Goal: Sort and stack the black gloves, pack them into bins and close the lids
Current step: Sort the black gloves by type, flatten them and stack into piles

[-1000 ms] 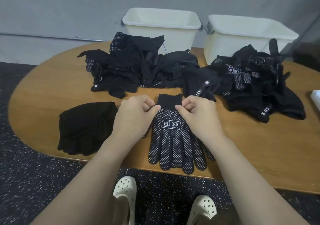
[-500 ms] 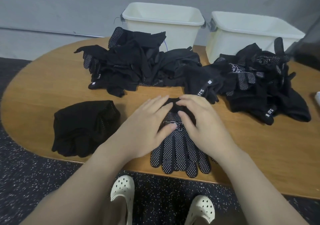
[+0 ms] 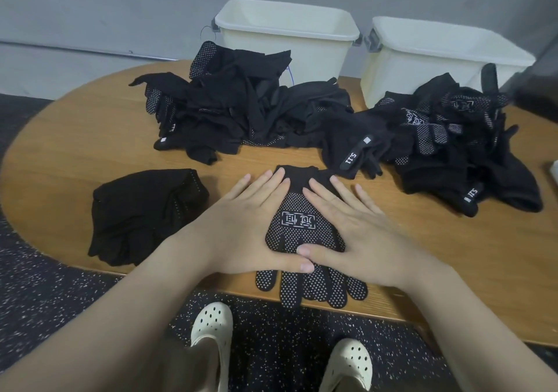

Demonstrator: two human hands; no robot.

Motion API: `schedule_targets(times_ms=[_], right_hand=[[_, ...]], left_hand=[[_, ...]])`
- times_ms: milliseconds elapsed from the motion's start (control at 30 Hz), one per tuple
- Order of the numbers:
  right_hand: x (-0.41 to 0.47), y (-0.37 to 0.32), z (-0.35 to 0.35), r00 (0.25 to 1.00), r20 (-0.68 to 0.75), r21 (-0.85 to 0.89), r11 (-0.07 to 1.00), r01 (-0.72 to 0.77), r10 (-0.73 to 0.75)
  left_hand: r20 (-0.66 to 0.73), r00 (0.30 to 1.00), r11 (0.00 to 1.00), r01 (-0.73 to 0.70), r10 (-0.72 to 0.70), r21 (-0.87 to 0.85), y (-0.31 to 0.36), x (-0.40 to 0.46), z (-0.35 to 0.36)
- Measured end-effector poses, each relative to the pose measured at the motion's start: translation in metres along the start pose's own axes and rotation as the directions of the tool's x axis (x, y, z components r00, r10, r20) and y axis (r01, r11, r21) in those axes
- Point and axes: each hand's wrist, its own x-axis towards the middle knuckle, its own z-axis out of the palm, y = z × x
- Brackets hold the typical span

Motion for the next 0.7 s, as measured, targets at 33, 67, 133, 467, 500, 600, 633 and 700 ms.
schedule_targets(times_ms=[33, 67, 133, 467, 500, 600, 633, 700], right_hand=[[-0.001, -0.001, 0.001, 1.0, -0.007, -0.007, 1.0, -0.003, 0.003], [-0.002, -0.002, 0.001, 1.0, -0.015, -0.012, 1.0, -0.005, 0.005], [-0.003, -0.003, 0.002, 0.999, -0.033, -0.017, 1.0, -0.007, 0.006], [-0.006, -0.007, 0.001, 0.999, -0.045, -0.039, 0.999, -0.023, 0.022], [-0.007, -0.007, 0.001, 0.998, -0.051, -0.031, 0.999, -0.024, 0.022], [-0.009, -0.01, -0.001, 0.997, -0.076, 0.003, 1.0, -0.029, 0.029], [-0.01, -0.012, -0.002, 0.995, -0.095, 0.02, 0.999, -0.033, 0.035], [-0.006, -0.018, -0.006, 0.99, -0.135, 0.051, 0.998, -0.042, 0.048]], left_hand=[[0.003, 1.0, 1.0, 0.005, -0.005, 0.007, 0.0, 0.0, 0.0], [0.004, 1.0, 1.0, 0.011, -0.011, 0.014, 0.0, 0.0, 0.0], [-0.001, 1.0, 0.999, 0.024, -0.024, 0.024, 0.0, -0.002, 0.0], [-0.079, 0.994, 0.997, 0.079, -0.076, 0.026, 0.006, -0.014, 0.005], [-0.085, 0.993, 0.996, 0.088, -0.086, 0.011, 0.008, -0.016, 0.006], [-0.16, 0.983, 0.996, 0.081, -0.087, -0.039, 0.022, -0.027, -0.005], [-0.226, 0.97, 0.996, 0.079, -0.086, -0.04, 0.024, -0.032, -0.012], [-0.4, 0.91, 0.994, 0.108, -0.107, -0.02, 0.02, -0.044, -0.027]])
